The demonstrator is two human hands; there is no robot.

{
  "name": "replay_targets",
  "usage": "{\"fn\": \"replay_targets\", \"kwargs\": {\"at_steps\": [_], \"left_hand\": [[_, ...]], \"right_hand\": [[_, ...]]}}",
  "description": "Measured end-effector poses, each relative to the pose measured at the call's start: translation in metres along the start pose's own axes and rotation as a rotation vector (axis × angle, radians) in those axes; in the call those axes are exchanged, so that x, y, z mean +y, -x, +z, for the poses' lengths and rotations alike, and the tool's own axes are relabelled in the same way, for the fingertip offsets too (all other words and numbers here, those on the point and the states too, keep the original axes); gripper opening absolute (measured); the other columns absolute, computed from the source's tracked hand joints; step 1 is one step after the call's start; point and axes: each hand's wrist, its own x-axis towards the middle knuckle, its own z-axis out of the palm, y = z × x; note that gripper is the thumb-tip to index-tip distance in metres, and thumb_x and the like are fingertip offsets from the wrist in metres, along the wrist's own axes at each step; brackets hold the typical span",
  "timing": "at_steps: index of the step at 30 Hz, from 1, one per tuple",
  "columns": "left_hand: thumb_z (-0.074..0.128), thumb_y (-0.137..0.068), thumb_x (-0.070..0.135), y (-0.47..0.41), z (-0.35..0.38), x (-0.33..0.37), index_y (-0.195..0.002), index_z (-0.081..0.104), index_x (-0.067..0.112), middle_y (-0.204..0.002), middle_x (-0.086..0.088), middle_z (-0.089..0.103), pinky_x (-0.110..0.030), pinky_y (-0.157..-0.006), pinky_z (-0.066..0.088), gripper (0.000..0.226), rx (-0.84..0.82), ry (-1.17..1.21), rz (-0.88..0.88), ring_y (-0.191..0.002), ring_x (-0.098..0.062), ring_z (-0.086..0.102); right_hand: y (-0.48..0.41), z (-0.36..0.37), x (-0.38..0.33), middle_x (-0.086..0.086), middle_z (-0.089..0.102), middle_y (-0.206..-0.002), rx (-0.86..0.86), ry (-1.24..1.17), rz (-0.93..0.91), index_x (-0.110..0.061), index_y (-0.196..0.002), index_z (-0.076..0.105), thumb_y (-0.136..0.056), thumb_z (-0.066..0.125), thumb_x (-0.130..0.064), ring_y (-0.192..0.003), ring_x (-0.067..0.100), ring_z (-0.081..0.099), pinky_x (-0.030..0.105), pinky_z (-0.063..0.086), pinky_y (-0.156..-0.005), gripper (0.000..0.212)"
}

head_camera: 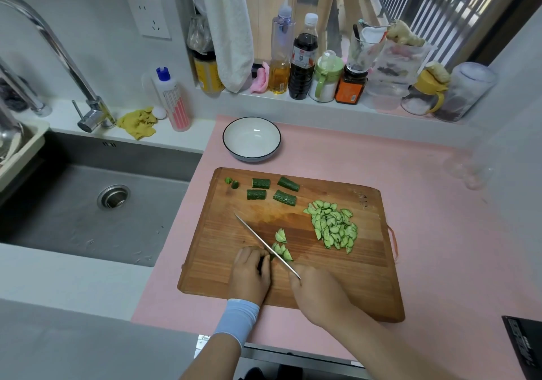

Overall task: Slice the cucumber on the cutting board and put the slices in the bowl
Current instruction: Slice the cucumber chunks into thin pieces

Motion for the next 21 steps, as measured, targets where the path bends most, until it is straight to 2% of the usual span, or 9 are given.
{"fn": "replay_targets", "kwargs": {"at_steps": [2, 5, 10, 12, 14, 16, 19, 21], "left_hand": [[0.075, -0.076, -0.004, 0.000, -0.001, 0.002, -0.077, 0.064, 0.010, -0.079, -0.003, 0.059, -0.016, -0.080, 0.037, 0.018, -0.004, -0.004, 0.007, -0.081, -0.016, 0.050], [0.075, -0.077, -0.003, 0.000, -0.001, 0.002, -0.076, 0.062, 0.009, -0.079, -0.003, 0.057, -0.016, -0.079, 0.036, 0.018, -0.006, -0.009, 0.019, -0.080, -0.017, 0.048], [0.076, -0.076, -0.003, 0.000, -0.001, 0.001, -0.076, 0.063, 0.010, -0.078, -0.002, 0.059, -0.019, -0.078, 0.039, 0.018, -0.002, -0.009, 0.000, -0.079, -0.016, 0.050], [0.076, -0.075, -0.003, 0.000, -0.001, 0.001, -0.075, 0.063, 0.010, -0.077, -0.002, 0.059, -0.017, -0.078, 0.038, 0.018, -0.002, -0.008, -0.005, -0.079, -0.016, 0.050], [0.076, -0.076, -0.003, 0.000, -0.001, 0.001, -0.075, 0.064, 0.010, -0.078, -0.002, 0.060, -0.016, -0.079, 0.037, 0.018, 0.001, -0.003, -0.006, -0.079, -0.016, 0.051], [0.076, -0.076, -0.003, 0.000, -0.001, 0.001, -0.076, 0.064, 0.010, -0.079, -0.002, 0.060, -0.017, -0.079, 0.038, 0.018, 0.003, 0.007, -0.011, -0.080, -0.017, 0.051], [0.075, -0.076, -0.003, 0.000, 0.000, 0.000, -0.076, 0.064, 0.010, -0.079, -0.002, 0.060, -0.016, -0.079, 0.038, 0.018, 0.005, 0.009, -0.010, -0.080, -0.016, 0.051], [0.075, -0.077, -0.003, 0.000, -0.001, 0.000, -0.076, 0.064, 0.010, -0.079, -0.002, 0.060, -0.016, -0.079, 0.038, 0.018, 0.003, 0.007, -0.008, -0.080, -0.016, 0.051]], "right_hand": [[-0.005, 0.000, -0.004, 0.001, 0.059, -0.075, 0.001, 0.000, 0.001, -0.034, -0.068, 0.042, -0.102, 0.040, -0.027, -0.070, 0.024, 0.052, 0.031, 0.034, -0.060, 0.035], [-0.009, 0.002, -0.002, 0.004, 0.068, -0.084, 0.013, -0.001, 0.004, -0.029, -0.094, 0.063, -0.101, 0.041, -0.028, -0.077, 0.028, 0.062, 0.031, 0.038, -0.062, 0.024], [-0.008, 0.005, -0.001, 0.005, 0.067, -0.087, 0.041, -0.017, -0.030, -0.030, -0.109, 0.064, -0.100, 0.040, -0.025, -0.072, 0.025, 0.055, 0.032, 0.038, -0.061, 0.026], [-0.004, 0.006, 0.000, 0.003, 0.066, -0.090, 0.058, -0.029, -0.042, -0.032, -0.112, 0.064, -0.100, 0.040, -0.026, -0.078, 0.026, 0.058, 0.033, 0.040, -0.063, 0.027], [0.001, 0.007, 0.001, -0.001, 0.063, -0.083, 0.068, -0.028, -0.032, -0.032, -0.108, 0.062, -0.102, 0.040, -0.030, -0.078, 0.026, 0.059, 0.032, 0.038, -0.063, 0.023], [0.007, 0.005, 0.003, -0.002, 0.057, -0.073, 0.062, -0.023, -0.025, -0.032, -0.096, 0.059, -0.102, 0.040, -0.032, -0.071, 0.023, 0.052, 0.032, 0.034, -0.062, 0.020], [0.016, 0.000, 0.007, -0.005, 0.050, -0.063, 0.045, 0.000, -0.010, -0.040, -0.067, 0.042, -0.103, 0.040, -0.032, -0.067, 0.022, 0.050, 0.032, 0.033, -0.060, 0.037], [0.019, -0.001, 0.009, -0.006, 0.048, -0.062, 0.043, 0.010, -0.007, -0.042, -0.062, 0.036, -0.103, 0.040, -0.034, -0.067, 0.024, 0.053, 0.034, 0.036, -0.060, 0.041]]}}
